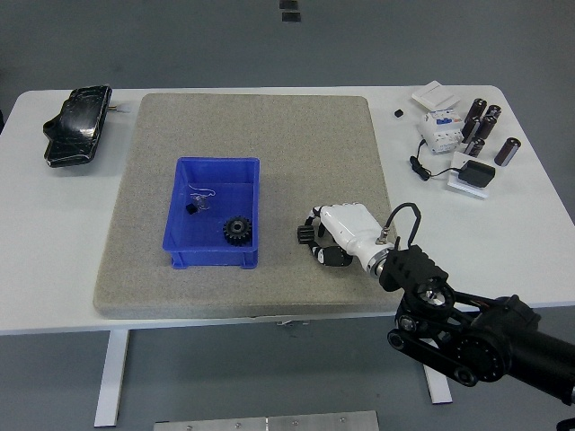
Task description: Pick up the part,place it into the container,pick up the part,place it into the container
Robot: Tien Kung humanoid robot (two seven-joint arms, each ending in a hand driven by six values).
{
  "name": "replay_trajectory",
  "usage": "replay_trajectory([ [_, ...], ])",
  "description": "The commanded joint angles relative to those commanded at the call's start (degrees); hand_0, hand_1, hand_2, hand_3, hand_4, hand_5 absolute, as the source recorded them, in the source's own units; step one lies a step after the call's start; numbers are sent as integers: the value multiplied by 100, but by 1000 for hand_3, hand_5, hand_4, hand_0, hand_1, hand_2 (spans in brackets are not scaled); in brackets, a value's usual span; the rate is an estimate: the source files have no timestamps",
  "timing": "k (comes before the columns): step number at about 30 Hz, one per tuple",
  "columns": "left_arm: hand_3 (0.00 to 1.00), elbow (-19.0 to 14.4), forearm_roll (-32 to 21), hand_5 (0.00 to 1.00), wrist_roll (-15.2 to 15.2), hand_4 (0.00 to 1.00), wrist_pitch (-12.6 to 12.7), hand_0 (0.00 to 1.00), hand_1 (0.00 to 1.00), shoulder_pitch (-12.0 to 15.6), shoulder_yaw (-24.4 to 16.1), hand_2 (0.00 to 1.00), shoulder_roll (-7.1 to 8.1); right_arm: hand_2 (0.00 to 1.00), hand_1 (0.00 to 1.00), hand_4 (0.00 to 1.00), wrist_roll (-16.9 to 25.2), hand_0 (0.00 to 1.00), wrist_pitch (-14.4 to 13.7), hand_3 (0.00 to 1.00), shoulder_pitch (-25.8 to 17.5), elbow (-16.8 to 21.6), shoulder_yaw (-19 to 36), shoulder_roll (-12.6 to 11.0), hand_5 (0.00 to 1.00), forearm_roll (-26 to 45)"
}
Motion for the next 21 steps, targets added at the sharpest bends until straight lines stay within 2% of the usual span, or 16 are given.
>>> replay_trajectory([
  [3, 624, 0, -4, 639, -7, 701, 3, 668, 644, 1, -6, 606, 0, 429, 347, 524, 41, 266, -63, 589, 4, -6, -1, 7, 59, 31],
  [4, 623, 0, -4, 638, -9, 700, 4, 669, 644, 1, -8, 606, 0, 389, 344, 547, 51, 262, -77, 521, 6, -5, 0, 9, 53, 40],
  [13, 622, 0, -34, 639, -44, 700, 13, 667, 644, -4, 18, 606, -8, 383, 344, 531, 168, 263, -235, 505, 64, -31, 91, 26, 47, 200],
  [21, 623, 0, -33, 642, -39, 701, 20, 667, 643, -2, 16, 606, -5, 382, 346, 515, 244, 264, -355, 504, 368, -92, 176, 253, 39, 367],
])
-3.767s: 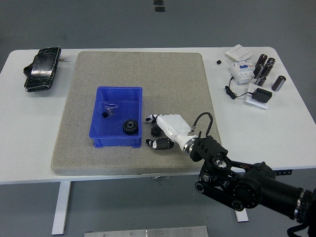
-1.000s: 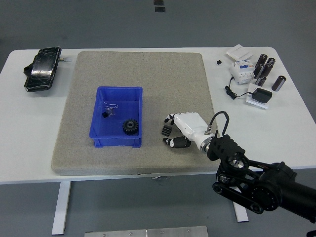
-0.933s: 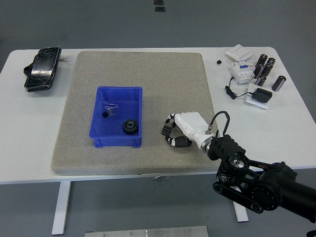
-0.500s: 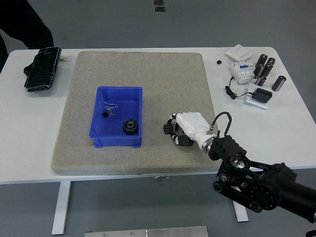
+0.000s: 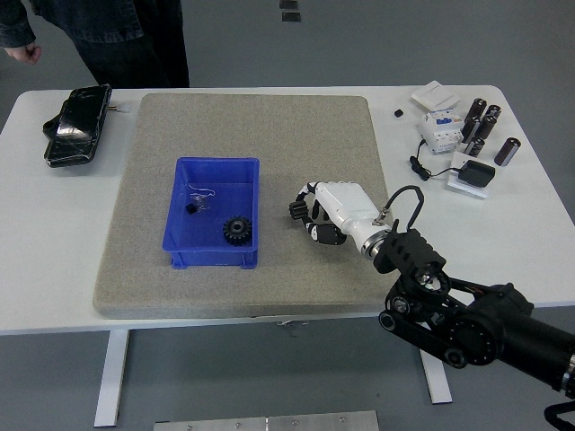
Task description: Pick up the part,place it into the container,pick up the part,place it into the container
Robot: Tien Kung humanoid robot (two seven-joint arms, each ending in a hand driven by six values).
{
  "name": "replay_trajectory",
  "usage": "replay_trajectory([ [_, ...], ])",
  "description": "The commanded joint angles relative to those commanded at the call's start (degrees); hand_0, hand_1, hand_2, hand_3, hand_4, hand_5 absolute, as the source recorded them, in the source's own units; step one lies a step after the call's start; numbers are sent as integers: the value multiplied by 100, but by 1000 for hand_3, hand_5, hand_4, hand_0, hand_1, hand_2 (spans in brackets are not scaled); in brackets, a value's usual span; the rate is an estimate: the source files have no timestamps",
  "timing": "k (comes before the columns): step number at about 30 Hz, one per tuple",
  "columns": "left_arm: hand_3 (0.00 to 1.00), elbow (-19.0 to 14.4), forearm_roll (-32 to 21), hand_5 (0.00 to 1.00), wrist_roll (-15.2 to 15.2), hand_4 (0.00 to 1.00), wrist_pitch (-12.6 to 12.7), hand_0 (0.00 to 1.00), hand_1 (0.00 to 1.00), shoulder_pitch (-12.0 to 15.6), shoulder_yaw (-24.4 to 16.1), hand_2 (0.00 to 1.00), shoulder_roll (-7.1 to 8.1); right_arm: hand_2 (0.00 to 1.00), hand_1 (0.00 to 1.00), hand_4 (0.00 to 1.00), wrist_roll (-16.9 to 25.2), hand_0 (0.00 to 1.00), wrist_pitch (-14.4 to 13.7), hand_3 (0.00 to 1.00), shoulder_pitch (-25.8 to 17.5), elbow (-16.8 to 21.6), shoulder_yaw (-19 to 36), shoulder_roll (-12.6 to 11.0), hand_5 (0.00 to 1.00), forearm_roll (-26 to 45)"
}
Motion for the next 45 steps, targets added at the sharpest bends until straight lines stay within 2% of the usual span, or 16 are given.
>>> replay_trajectory([
  [8, 623, 0, 33, 644, 29, 702, -5, 666, 644, 5, -17, 607, 18, 390, 360, 520, 3, 279, -13, 516, 466, 156, -357, 545, 12, 39],
  [12, 623, 0, 29, 644, 40, 702, -6, 666, 644, 3, -10, 607, 26, 390, 360, 520, -20, 279, 99, 516, 596, 201, -495, 755, 12, 0],
  [13, 623, 0, 30, 649, 42, 703, -6, 666, 644, 2, -9, 608, 27, 785, 790, 557, -43, 698, 147, 721, 611, 192, -504, 789, 242, -35],
  [18, 623, 0, 42, 649, 50, 703, -6, 666, 644, -11, -12, 608, 35, 785, 790, 557, -158, 698, 379, 721, 681, 83, -511, 893, 242, -232],
  [19, 622, 0, 47, 649, 50, 695, -6, 666, 644, -12, -15, 607, 37, 926, 945, 681, -159, 962, 381, 909, 688, 70, -510, 904, 283, -244],
  [24, 622, 0, 61, 649, 50, 695, -12, 666, 644, -25, -17, 607, 36, 926, 945, 681, -155, 962, 348, 909, 689, 11, -501, 944, 283, -277],
  [25, 623, 0, 62, 651, 50, 696, -12, 667, 644, -26, -16, 607, 36, 944, 953, 730, -153, 981, 344, 912, 683, 1, -494, 944, 327, -279],
  [29, 623, 0, 74, 651, 52, 696, -13, 667, 644, -22, -21, 607, 37, 944, 953, 730, -139, 981, 306, 912, 644, -28, -404, 929, 327, -302],
  [32, 622, 0, 77, 649, 52, 694, -12, 666, 644, -13, -25, 607, 37, 921, 939, 735, -96, 975, 222, 884, 582, -2, -194, 874, 329, -291],
  [36, 622, 0, 70, 649, 49, 694, -14, 666, 644, -3, -18, 607, 30, 921, 939, 735, 36, 975, 49, 884, 426, 202, 260, 678, 329, -125],
  [37, 622, 0, 68, 647, 49, 692, -14, 666, 643, 0, -17, 607, 28, 874, 897, 731, 90, 948, -5, 850, 363, 279, 386, 614, 332, -56],
  [42, 622, 0, 48, 647, 49, 692, -11, 666, 643, 21, -10, 607, 31, 874, 897, 731, 659, 948, -316, 850, -145, 627, 1171, 290, 332, 604],
  [43, 620, 0, 46, 640, 52, 682, -11, 666, 644, 24, -13, 607, 32, 831, 843, 724, 801, 919, -340, 807, -263, 657, 1326, 252, 338, 760],
  [45, 620, 0, 50, 640, 60, 682, -10, 666, 644, 24, -27, 607, 33, 831, 843, 724, 1120, 919, -340, 807, -491, 713, 1665, 208, 338, 1125],
])
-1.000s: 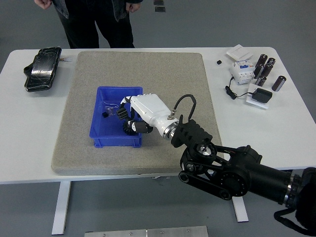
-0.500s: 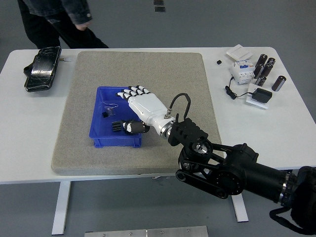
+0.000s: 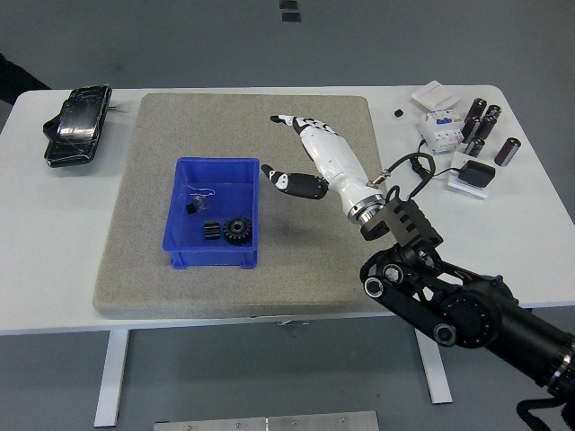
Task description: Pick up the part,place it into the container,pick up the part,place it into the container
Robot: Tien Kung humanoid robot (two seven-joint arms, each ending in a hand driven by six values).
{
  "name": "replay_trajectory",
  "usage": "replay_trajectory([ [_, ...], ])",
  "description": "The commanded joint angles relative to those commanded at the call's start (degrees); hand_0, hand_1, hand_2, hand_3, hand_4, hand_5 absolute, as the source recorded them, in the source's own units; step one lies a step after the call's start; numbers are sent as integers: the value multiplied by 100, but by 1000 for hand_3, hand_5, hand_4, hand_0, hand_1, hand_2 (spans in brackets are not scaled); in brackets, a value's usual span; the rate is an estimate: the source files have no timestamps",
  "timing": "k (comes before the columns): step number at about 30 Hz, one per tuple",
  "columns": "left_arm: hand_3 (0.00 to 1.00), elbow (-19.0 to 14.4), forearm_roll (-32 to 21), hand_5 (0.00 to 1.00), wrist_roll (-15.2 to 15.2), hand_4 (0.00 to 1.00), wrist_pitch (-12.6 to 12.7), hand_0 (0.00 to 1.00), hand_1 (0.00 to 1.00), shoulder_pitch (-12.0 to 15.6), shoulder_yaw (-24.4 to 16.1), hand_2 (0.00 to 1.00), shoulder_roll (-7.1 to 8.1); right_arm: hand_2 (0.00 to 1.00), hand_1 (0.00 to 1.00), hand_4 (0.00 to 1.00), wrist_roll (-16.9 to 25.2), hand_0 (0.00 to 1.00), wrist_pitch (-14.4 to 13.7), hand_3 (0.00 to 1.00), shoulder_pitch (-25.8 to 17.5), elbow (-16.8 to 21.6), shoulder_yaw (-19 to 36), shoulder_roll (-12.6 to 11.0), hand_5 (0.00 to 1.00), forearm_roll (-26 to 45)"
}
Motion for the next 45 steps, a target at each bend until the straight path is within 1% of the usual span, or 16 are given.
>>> replay_trajectory([
  [3, 620, 0, -20, 640, -5, 682, 0, 666, 644, -8, 8, 607, 5, 831, 843, 724, 520, 919, 57, 807, -373, 82, 518, -19, 338, 590],
  [4, 618, 0, -26, 636, -6, 679, 0, 666, 644, -11, 12, 607, 7, 824, 836, 732, 678, 916, 87, 794, -480, 97, 673, -16, 371, 779],
  [9, 618, 0, -12, 636, -6, 679, -2, 666, 644, -30, 5, 607, 32, 824, 836, 732, 1458, 916, 293, 794, -1062, 194, 1470, 37, 371, 1722],
  [10, 620, 0, -18, 631, -8, 681, -1, 666, 644, -30, 9, 607, 38, 824, 839, 734, 1588, 923, 361, 795, -1166, 223, 1607, 35, 393, 1897],
  [15, 620, 0, -34, 631, -8, 681, 4, 666, 644, 5, 23, 607, 46, 824, 839, 734, 2259, 923, 901, 795, -1748, 395, 2269, -30, 393, 2881],
  [16, 619, 0, -38, 629, -6, 680, 5, 667, 644, 15, 25, 608, 43, 823, 839, 929, 2366, 913, 1006, 813, -1848, 425, 2359, -46, 644, 3060],
  [18, 619, 0, -44, 629, -4, 680, 6, 667, 644, 34, 29, 608, 34, 823, 839, 929, 2575, 913, 1244, 813, -2066, 484, 2471, -76, 644, 3454],
  [21, 619, 0, -40, 629, 1, 680, 6, 667, 644, 58, 24, 608, 25, 823, 839, 929, 2702, 913, 1548, 813, -2308, 505, 2520, -88, 644, 3934],
  [22, 620, 0, -31, 626, 8, 680, 4, 667, 644, 64, 15, 608, 25, 825, 825, 998, 2710, 914, 1608, 825, -2359, 475, 2533, -81, 998, 4064],
  [26, 620, 0, 22, 626, 17, 680, 0, 667, 644, 63, -36, 608, 40, 825, 825, 998, 2676, 914, 1700, 825, -2465, 286, 2539, -55, 998, 4518],
  [28, 618, 0, 54, 618, 19, 688, -3, 667, 644, 59, -61, 609, 49, 844, 818, 998, 2653, 893, 1702, 832, -2477, 201, 2493, -61, 998, 4642],
  [33, 618, 0, 112, 618, 24, 688, -17, 667, 644, 55, -86, 609, 61, 844, 818, 998, 2649, 893, 1739, 832, -2489, 20, 2329, -51, 998, 4938],
  [34, 618, 0, 123, 611, 25, 690, -20, 667, 644, 55, -89, 610, 63, 842, 805, 998, 2650, 862, 1747, 833, -2491, -6, 2305, -45, 998, 4980],
  [35, 618, 0, 127, 611, 25, 690, -23, 667, 644, 53, -87, 610, 67, 842, 805, 998, 2650, 862, 1755, 833, -2493, -34, 2280, -40, 998, 5022],
  [41, 619, 0, 169, 609, 28, 691, -30, 667, 644, 35, -104, 611, 102, 842, 785, 998, 2637, 853, 1814, 824, -2499, -65, 2254, -38, 998, 5140],
  [45, 619, 0, 170, 609, 29, 691, -29, 667, 644, 33, -110, 611, 96, 842, 785, 998, 2625, 853, 1830, 824, -2487, -40, 2311, -50, 998, 5143],
])
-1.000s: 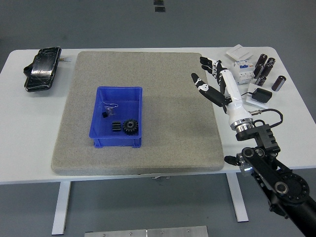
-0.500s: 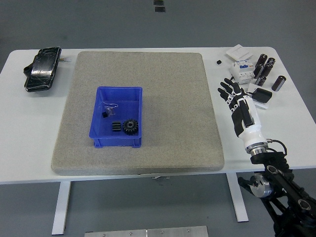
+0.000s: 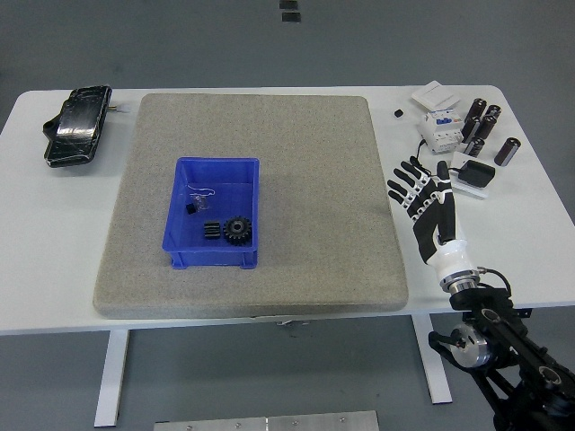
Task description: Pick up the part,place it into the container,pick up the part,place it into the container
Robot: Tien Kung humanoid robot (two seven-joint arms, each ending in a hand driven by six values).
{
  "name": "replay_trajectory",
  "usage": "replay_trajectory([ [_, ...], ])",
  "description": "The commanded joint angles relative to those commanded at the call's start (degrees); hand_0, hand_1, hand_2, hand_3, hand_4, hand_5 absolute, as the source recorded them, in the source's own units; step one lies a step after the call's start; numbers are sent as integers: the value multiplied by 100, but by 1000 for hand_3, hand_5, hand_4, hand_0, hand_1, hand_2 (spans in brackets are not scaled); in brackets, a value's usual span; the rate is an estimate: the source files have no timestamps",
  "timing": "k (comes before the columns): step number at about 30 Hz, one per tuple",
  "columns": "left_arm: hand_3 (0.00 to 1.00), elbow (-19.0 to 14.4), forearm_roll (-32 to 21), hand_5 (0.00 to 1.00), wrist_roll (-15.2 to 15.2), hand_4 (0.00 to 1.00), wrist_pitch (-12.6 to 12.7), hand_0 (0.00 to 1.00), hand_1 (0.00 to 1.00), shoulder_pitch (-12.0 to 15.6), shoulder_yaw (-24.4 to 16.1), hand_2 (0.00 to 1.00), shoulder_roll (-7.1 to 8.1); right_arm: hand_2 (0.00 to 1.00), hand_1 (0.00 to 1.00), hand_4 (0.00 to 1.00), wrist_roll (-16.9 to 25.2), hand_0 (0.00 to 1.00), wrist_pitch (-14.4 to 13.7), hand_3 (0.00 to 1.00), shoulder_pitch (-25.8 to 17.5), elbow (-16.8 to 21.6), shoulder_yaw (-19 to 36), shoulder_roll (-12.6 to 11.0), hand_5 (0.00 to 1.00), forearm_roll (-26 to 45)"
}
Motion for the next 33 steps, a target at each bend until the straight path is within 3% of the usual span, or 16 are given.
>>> replay_trajectory([
  [10, 619, 0, -45, 602, -2, 688, 4, 667, 645, 26, 19, 613, -76, 849, 783, 998, -45, 847, 40, 825, 21, 83, 171, -109, 998, 11],
  [33, 616, 0, -8, 570, -60, 685, 2, 667, 644, -96, -38, 613, -69, 849, 775, 998, -60, 846, 66, 827, -45, 431, 577, -160, 998, -117],
])
